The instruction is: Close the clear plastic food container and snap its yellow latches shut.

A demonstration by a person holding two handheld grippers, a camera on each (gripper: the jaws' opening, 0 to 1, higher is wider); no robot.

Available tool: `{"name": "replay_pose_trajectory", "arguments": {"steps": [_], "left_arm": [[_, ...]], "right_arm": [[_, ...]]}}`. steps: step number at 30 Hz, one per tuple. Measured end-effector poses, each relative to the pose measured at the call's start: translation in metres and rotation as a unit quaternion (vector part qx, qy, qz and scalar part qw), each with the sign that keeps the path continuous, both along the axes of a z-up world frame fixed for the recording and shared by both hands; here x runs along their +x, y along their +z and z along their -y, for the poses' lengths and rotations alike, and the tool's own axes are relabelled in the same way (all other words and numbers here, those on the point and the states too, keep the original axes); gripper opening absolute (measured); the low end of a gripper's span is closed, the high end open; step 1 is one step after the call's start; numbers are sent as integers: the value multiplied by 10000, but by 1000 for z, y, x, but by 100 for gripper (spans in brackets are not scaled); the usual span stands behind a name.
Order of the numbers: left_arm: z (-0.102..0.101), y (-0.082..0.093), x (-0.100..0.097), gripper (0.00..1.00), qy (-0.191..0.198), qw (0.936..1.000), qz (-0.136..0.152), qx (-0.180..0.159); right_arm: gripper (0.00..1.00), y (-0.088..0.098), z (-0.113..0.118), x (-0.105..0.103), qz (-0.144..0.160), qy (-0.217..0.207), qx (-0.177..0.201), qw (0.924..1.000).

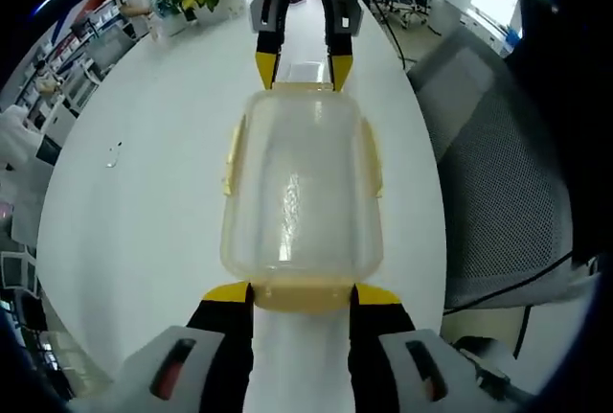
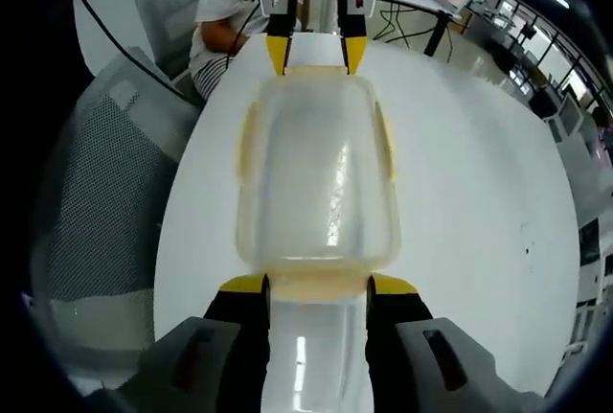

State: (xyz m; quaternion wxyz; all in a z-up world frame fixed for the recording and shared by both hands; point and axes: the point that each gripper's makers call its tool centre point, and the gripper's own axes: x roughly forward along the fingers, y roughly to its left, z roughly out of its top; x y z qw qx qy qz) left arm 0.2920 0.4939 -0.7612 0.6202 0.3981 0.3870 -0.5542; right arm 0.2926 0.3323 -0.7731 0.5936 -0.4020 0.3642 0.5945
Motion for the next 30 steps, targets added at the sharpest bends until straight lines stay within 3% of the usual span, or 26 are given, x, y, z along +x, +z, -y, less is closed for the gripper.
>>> {"name": "replay_pose_trajectory", "arguments": {"steps": [30], "left_arm": [[121, -11, -3, 33, -130, 9995, -62, -288]], "right_arm": [[35, -8, 120, -8, 99, -109, -301, 9994]]}}
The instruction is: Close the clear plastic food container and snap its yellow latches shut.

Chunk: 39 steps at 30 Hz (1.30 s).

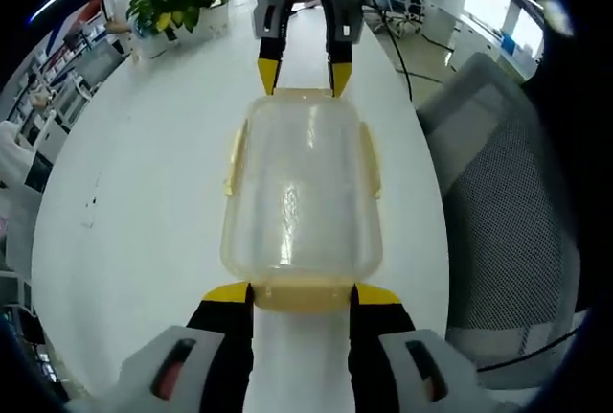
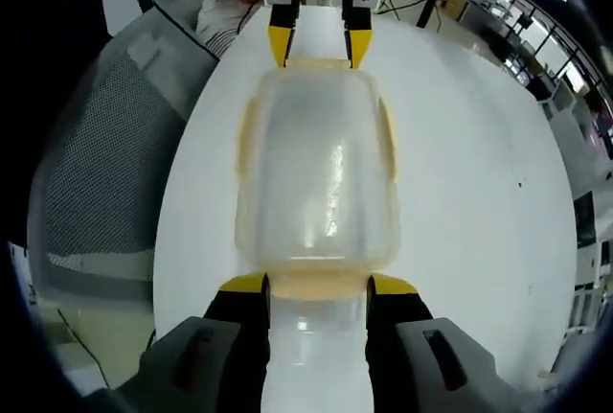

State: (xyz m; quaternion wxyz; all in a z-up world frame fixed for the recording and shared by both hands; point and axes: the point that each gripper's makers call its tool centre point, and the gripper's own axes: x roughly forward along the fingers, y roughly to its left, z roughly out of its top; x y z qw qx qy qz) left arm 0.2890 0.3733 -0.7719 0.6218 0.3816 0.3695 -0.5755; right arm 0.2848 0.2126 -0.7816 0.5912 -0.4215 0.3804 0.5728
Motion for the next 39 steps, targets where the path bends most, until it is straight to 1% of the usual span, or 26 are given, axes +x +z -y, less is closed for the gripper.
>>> {"name": "replay_pose_trajectory", "arguments": {"steps": [8, 19, 25, 30, 31, 36, 38, 39], "left_arm": [[34, -4, 2, 33, -90, 9999, -45, -78], [64, -10, 4, 33, -128, 9997, -43, -208], [72, -9, 7, 33, -117, 9996, -38, -250], [76, -7, 7, 33, -170, 9995, -19, -284], [78, -7, 6, 33, -161, 9994, -54, -300], [83, -10, 4, 33, -162, 9994, -71, -310], [82, -14, 4, 33, -163, 9996, -64, -231], [81, -13, 4, 33, -155, 9996, -54, -230]], "right_arm": [[35, -3, 34, -1, -10, -57, -77, 10000], [35, -4, 64, 0, 39, -167, -208, 9996], [35, -4, 72, 5, 105, -220, -273, 9993], [36, 3, 78, 2, 96, -252, -236, 9994], [36, 3, 79, 2, 84, -255, -229, 9994], [36, -7, 82, 0, 60, -246, -305, 9992], [36, -8, 81, 0, 58, -265, -286, 9992], [36, -8, 81, 0, 54, -274, -292, 9992]]}}
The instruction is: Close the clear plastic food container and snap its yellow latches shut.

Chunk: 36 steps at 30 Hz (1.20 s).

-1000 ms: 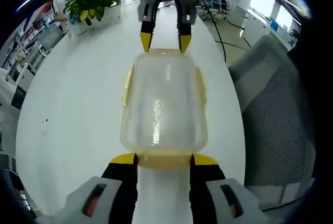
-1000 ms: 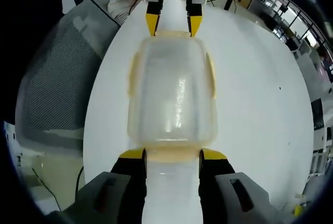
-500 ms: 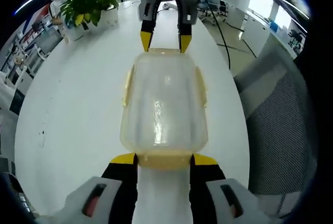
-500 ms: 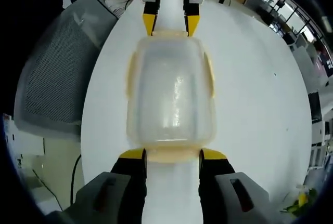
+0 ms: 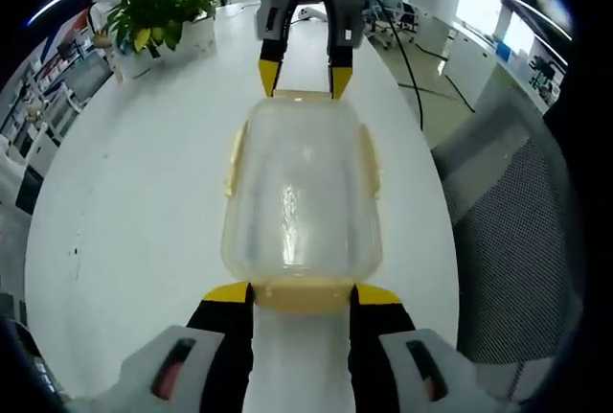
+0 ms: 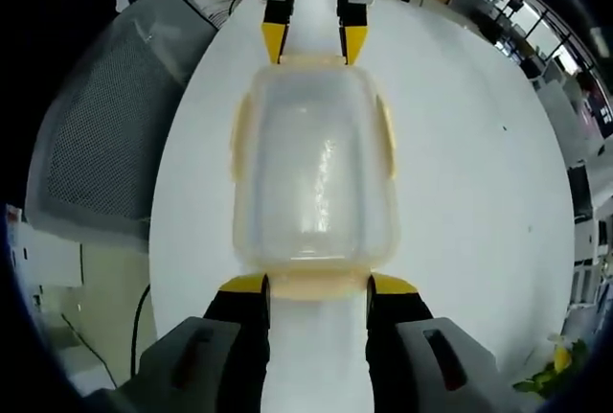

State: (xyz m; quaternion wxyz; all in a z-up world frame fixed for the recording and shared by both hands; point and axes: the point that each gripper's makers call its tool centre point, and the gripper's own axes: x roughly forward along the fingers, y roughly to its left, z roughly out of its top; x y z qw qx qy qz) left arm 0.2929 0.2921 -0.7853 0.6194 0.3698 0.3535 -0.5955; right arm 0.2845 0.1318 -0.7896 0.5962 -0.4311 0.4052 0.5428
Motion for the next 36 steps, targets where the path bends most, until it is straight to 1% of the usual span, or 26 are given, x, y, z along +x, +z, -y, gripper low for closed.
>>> {"name": "replay_pose_trajectory", "arguments": {"steps": [4, 10, 12, 19, 24, 28, 30, 31, 32, 33, 34, 35, 36], "left_arm": [[-2, 0, 0, 34, 6, 10000, -13, -36], [-2, -2, 0, 34, -15, 10000, -22, -49], [-2, -2, 0, 34, -55, 10000, -35, -53], [-3, -2, -1, 35, -101, 9999, -26, -10], [-2, -1, -1, 35, -89, 9999, 80, -2], [-3, -1, 0, 36, -40, 10000, 58, -11], [-4, -1, 0, 36, -21, 10000, 52, -12], [-7, -3, -2, 37, -3, 10000, 26, 12], [-8, -3, -2, 37, 7, 10000, 18, 19], [-13, -4, -3, 37, 80, 10000, -25, 35], [-16, -5, -5, 37, 176, 9998, -86, 10], [-20, -4, -7, 37, 404, 9989, -218, -101], [-22, -3, -9, 37, 568, 9977, -321, -193]], "right_arm": [[36, 1, -1, 0, 5, -5, 42, 10000], [36, -3, -1, 0, -74, -9, 94, 9999], [36, -4, -2, -4, -212, -18, 212, 9995], [37, -4, -2, -4, -143, 43, 202, 9997], [39, -6, -2, -5, -96, 38, 110, 9999], [40, -7, -1, -5, -83, 21, 55, 9999], [39, -4, 1, -5, -133, -72, 108, 9998], [40, -2, 2, -6, -176, -202, 154, 9995], [42, 0, 4, -5, -185, -420, 230, 9987], [46, 4, 4, -3, -256, -832, 477, 9951], [48, 8, 2, -4, -362, -1070, 723, 9910], [47, 12, 5, -3, -379, -1209, 807, 9887], [45, 17, 8, 1, -327, -1568, 1041, 9816]]}}
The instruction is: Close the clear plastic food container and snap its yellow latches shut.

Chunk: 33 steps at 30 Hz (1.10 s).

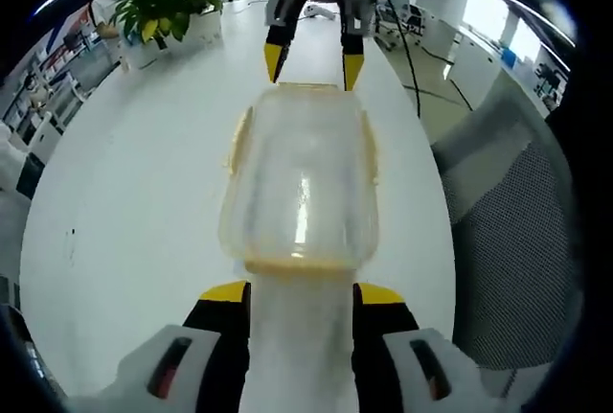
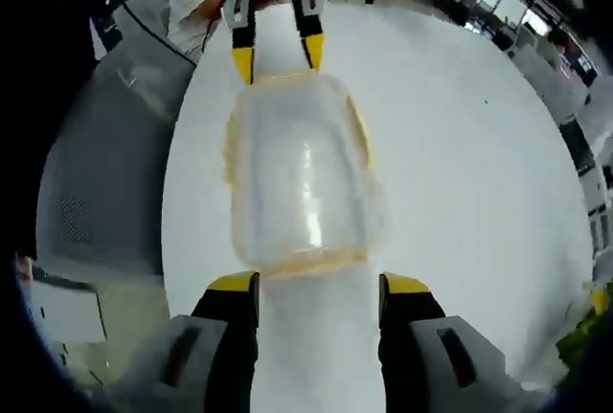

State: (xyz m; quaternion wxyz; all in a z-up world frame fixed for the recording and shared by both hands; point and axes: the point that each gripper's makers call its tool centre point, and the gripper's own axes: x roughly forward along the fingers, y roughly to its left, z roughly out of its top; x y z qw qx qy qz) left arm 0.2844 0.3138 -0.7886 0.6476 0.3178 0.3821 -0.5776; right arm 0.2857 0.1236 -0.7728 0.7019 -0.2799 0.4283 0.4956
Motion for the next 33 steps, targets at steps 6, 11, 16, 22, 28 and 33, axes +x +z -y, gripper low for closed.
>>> {"name": "replay_pose_trajectory", "arguments": {"steps": [6, 11, 16, 22, 28, 33], "left_arm": [[-5, 17, -3, 33, 1413, 9833, -723, -893], [14, 30, -4, 35, 2667, 9331, -1577, -1827], [11, 18, 8, 34, 3499, 9096, -1442, -1715], [13, 12, 3, 27, 3810, 8948, -1597, -1691], [18, 8, 4, 26, 3975, 8892, -1570, -1633], [17, 5, 5, 26, 4032, 8878, -1551, -1589]], "right_arm": [[43, 12, 7, 1, -282, -1451, 955, 9844], [42, 10, -4, -3, -344, -2022, 1299, 9701], [41, 1, -13, -9, -450, -2407, 1325, 9605], [34, -3, -15, -10, -636, -2878, 1557, 9428], [31, -5, -19, -11, -707, -3000, 1677, 9364], [30, -5, -23, -11, -796, -3006, 1721, 9347]]}}
